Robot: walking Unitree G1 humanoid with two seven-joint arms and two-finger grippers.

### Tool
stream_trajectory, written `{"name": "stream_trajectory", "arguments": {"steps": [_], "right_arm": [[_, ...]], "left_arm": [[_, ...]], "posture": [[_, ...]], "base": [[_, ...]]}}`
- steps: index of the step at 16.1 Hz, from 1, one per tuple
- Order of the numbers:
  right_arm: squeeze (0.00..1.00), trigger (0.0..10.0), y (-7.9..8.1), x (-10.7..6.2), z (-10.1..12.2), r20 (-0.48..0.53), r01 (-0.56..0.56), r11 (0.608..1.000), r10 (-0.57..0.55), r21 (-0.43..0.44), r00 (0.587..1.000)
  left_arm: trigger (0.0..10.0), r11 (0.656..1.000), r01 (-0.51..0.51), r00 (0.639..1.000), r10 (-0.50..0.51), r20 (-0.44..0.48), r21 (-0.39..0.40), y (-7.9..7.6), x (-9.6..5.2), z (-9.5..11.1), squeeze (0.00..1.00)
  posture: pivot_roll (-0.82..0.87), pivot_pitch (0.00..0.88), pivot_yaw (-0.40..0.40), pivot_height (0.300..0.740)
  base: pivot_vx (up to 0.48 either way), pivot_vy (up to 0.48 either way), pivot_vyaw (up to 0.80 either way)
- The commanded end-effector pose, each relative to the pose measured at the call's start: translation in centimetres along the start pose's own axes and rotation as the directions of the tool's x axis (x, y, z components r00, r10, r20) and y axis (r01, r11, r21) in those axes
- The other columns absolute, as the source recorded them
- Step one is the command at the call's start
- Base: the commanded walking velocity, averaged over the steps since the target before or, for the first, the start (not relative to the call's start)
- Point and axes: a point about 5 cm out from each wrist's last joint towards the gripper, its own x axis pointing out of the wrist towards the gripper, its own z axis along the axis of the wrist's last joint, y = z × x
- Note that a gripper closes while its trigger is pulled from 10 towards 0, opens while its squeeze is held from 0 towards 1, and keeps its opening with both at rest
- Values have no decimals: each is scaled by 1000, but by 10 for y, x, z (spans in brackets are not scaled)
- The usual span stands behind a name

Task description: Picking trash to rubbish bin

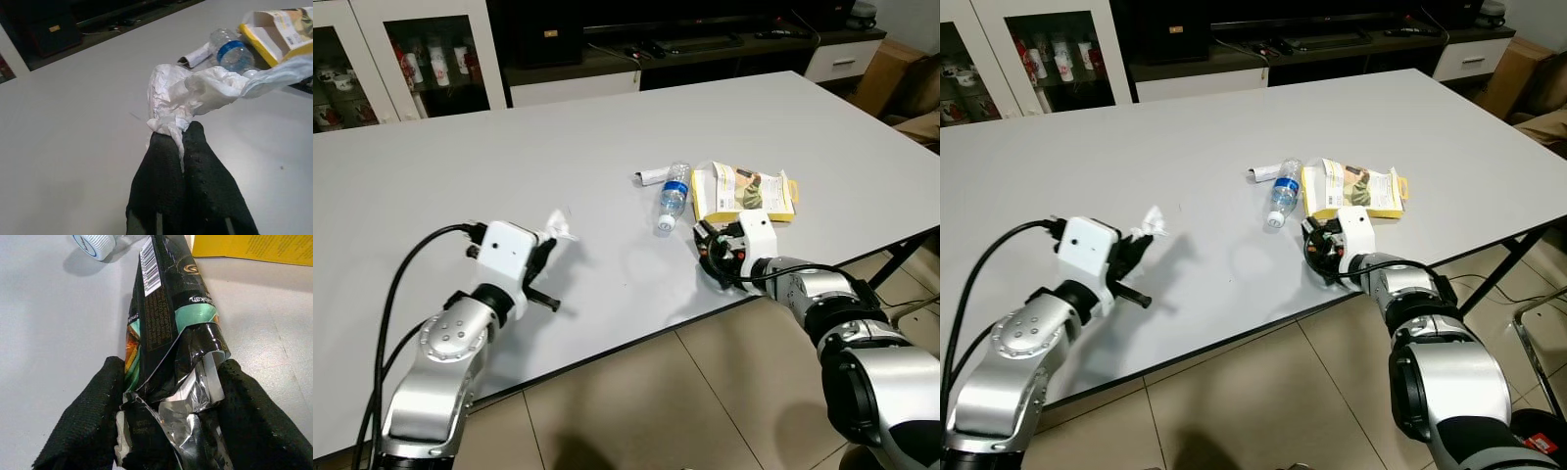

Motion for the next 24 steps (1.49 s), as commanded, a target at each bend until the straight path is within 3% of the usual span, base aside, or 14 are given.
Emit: {"name": "stream_trajectory", "arguments": {"steps": [1,7,10,15,16,17,19,20,21,22,24], "right_arm": [[0,0,-3,-2,-3,-3,-10,999,10,31,1000],[0,0,-1,0,-7,31,1,997,-3,72,1000],[0,0,-4,-4,-7,107,1,995,-12,102,994],[0,0,18,-21,-22,251,-27,989,-11,148,968],[0,0,28,-31,-28,293,-17,994,-16,110,956],[0,0,39,-51,-27,423,46,993,-88,110,902],[0,0,42,-71,-23,535,116,977,-195,177,822],[0,0,44,-77,-22,556,131,974,-213,185,803],[0,10000,50,-88,-23,572,202,973,-227,109,788],[0,10000,53,-93,-23,583,236,969,-234,74,778],[0,10000,54,-100,-22,598,290,953,-286,92,749]], "left_arm": [[10000,1000,-3,1000,4,-11,16,-1,2,-1,0],[10000,1000,-11,1000,12,-19,19,2,1,-2,0],[10000,1000,-6,999,5,-42,-20,-6,-3,-7,0],[10000,1000,-15,998,14,-57,-22,-8,-12,-13,0],[10000,998,-29,998,25,-64,-60,-10,-13,-16,0],[10000,986,-100,993,90,-83,-130,-8,-14,-21,0],[10000,956,-169,984,153,-88,-240,-6,-15,-22,0],[10000,951,-173,984,154,-92,-256,-6,-14,-24,0],[10000,960,-134,988,111,-109,-244,-14,-14,-29,0],[10000,969,-106,992,87,-95,-222,-21,-12,-29,0],[10000,974,-107,992,93,-81,-201,-25,-9,-29,0]], "posture": [[65,0,-63,740],[73,0,-61,740],[72,0,-74,740],[54,0,-57,740],[48,0,-53,740],[42,0,-54,740],[22,0,-56,740],[20,0,-55,740],[0,0,-46,740],[-11,0,-38,740],[-21,0,-33,740]], "base": [[0,0,0],[0,0,0],[0,0,0],[0,0,0],[0,0,0],[0,0,0],[0,0,0],[0,0,0],[0,0,0],[0,0,0],[0,0,0]]}}
